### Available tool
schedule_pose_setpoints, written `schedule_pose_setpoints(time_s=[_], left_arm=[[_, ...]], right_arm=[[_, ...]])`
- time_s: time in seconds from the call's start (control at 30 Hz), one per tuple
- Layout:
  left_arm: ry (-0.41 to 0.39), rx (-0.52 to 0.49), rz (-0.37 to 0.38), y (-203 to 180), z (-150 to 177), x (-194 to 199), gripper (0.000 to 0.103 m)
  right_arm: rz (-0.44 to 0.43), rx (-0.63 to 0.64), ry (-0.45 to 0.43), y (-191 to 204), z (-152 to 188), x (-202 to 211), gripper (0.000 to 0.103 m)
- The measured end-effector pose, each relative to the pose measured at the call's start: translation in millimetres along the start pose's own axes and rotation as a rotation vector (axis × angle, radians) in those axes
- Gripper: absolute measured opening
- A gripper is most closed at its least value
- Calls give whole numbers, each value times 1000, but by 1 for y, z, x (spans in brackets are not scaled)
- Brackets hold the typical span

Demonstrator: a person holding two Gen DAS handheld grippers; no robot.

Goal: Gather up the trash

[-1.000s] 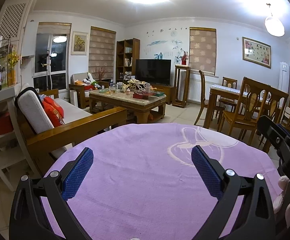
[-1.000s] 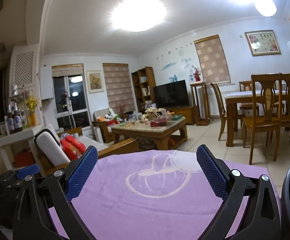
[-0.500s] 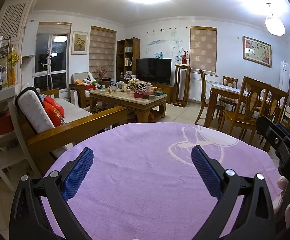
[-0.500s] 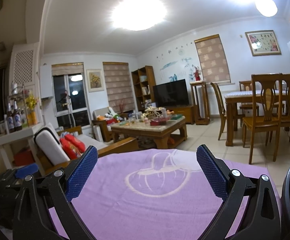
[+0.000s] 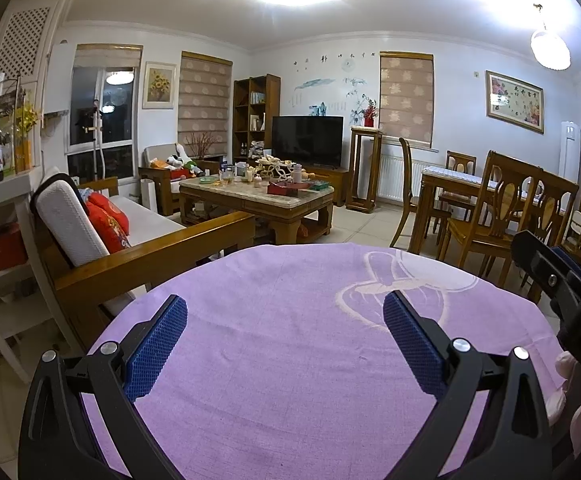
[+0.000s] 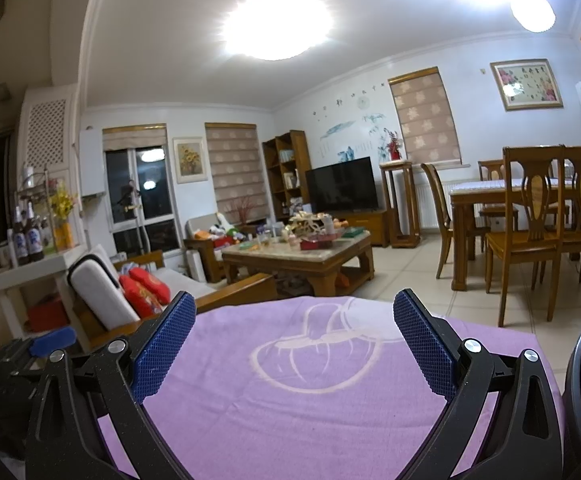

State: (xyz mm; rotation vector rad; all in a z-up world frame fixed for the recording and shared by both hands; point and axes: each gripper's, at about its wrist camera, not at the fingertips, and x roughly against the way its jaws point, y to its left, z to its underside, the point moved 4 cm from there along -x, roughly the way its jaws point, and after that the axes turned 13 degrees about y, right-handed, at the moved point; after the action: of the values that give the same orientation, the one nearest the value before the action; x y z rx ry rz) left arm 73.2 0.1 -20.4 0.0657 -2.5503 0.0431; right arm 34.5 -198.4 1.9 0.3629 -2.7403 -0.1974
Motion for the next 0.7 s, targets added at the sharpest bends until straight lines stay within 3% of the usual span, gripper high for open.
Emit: schedule_pose_setpoints(time_s=[0.7], left_arm=[[-1,-3,0,-3,-2,1,98]], right_arm=[[2,-5,3,-7,2,-1,98]])
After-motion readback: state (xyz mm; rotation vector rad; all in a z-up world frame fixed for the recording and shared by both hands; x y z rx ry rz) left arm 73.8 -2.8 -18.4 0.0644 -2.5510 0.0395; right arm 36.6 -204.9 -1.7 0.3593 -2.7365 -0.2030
